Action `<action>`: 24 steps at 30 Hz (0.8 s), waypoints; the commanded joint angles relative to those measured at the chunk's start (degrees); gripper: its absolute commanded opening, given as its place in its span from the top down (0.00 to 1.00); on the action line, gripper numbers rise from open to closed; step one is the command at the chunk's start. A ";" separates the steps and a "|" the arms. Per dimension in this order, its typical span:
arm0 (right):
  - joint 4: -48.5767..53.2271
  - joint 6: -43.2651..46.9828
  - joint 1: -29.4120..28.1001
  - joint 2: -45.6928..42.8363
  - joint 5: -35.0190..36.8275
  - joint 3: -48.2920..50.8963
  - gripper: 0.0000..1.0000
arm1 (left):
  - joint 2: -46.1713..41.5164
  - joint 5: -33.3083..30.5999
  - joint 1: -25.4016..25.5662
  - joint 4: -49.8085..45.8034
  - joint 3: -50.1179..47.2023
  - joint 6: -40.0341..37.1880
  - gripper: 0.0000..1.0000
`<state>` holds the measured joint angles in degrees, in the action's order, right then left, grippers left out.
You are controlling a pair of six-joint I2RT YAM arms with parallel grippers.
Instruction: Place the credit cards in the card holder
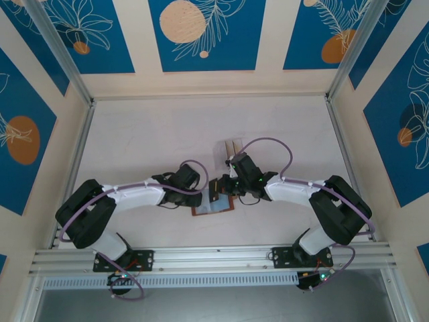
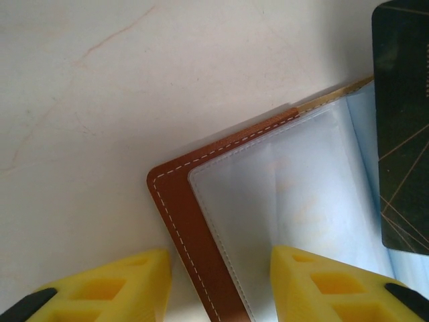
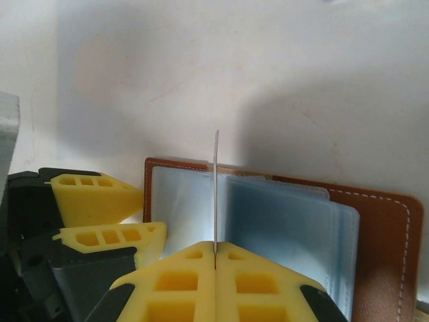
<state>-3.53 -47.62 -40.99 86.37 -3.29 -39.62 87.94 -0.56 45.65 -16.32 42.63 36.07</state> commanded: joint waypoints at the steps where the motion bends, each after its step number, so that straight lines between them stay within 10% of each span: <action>1: -3.35 -1.13 0.30 -0.90 -1.74 0.94 1.00 | 2.47 -2.34 0.44 -0.65 -2.38 0.58 0.58; 24: -3.09 -0.60 0.48 1.61 -1.42 1.69 1.00 | 2.85 -1.82 0.43 0.02 -2.66 0.86 0.58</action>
<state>-6.85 -48.47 -40.69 87.20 -4.54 -38.81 87.92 -0.71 45.67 -15.86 42.37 36.95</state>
